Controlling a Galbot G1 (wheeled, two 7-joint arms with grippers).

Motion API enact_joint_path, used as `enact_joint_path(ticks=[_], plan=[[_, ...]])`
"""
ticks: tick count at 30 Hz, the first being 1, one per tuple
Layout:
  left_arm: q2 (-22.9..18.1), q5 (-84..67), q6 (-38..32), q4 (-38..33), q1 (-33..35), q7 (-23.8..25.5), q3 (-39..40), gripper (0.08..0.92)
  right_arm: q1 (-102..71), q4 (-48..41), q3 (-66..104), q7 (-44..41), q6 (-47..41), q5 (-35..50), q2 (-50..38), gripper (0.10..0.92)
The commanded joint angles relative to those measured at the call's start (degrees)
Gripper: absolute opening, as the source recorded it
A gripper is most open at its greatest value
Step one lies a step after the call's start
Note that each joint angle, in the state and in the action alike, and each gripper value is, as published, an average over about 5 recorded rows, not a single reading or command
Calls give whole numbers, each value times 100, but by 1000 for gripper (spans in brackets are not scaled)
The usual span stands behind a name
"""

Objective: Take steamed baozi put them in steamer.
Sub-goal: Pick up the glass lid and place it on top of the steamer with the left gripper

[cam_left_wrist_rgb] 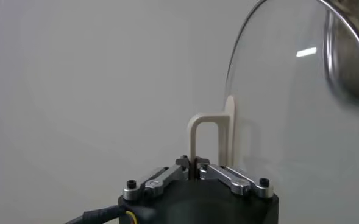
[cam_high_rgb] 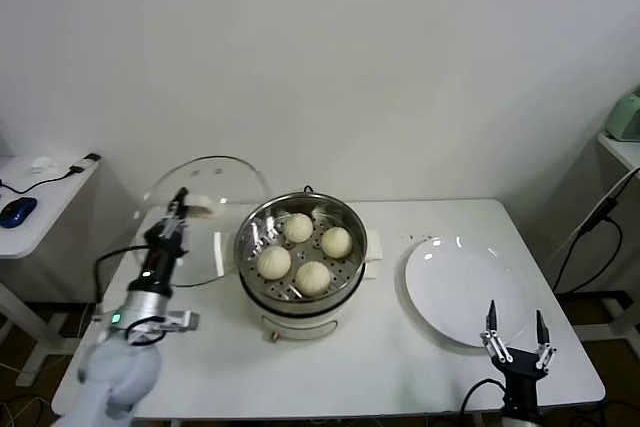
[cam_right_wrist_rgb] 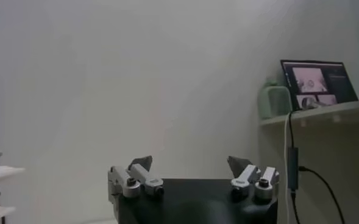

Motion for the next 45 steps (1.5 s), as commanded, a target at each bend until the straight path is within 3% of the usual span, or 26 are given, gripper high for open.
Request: enact_joint_path(ticks=[1, 9, 14, 45], plan=[[-54, -60, 1394, -601, -1588, 1339, 2898, 139, -7, -46, 145, 20, -7, 55, 8, 823], [-169, 994, 1412, -342, -1785, 2412, 2990, 139, -18, -128, 201, 4, 62, 106, 81, 823], [-310, 1464, 1486, -239, -1690, 2681, 2944, 139, -10, -142, 210, -6, 82, 98, 111, 823], [-1020, 2031, 1915, 391, -1311, 2333, 2585, 139, 36, -296, 156, -45, 156, -42, 122, 823]])
